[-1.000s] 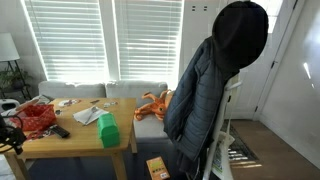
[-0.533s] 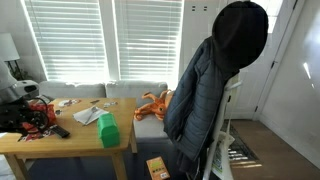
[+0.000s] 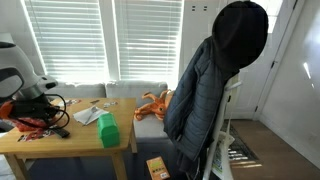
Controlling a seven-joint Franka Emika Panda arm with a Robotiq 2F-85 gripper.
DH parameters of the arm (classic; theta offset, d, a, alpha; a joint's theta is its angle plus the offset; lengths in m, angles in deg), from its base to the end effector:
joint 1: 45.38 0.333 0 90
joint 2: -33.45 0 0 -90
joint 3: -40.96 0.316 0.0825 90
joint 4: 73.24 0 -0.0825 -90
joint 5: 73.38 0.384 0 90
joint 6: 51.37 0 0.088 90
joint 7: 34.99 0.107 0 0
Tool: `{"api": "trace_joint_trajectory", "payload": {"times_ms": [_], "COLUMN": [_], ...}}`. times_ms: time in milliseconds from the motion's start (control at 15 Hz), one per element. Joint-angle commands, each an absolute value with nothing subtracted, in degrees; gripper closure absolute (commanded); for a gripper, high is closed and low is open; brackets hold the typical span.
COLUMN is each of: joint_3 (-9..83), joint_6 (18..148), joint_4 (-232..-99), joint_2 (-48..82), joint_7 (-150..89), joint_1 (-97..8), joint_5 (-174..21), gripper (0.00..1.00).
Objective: Press one button on the black remote control
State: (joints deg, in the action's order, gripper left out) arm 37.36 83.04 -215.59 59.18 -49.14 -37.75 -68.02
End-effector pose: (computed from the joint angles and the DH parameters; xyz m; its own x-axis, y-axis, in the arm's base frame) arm 0.4330 0.0306 0.4799 0.9166 0.2422 0.3181 0.2663 -0.9633 -0.0339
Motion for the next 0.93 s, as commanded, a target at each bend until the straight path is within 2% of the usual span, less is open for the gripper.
{"api": "trace_joint_trajectory", "payload": {"times_ms": [0, 467, 867], "joint_3": [35.99, 37.19, 38.17], "joint_6": [84.24, 86.05, 85.79], "joint_4": [-212.34, -208.51, -209.90], "joint_2": [54.17, 47.29, 48.30], "joint_7": [-51.68, -50.39, -50.15], "joint_1": [-36.25, -36.41, -37.83], "joint_5": [-62.06, -54.01, -56.28], "gripper": [1.00, 1.00, 0.99]}}
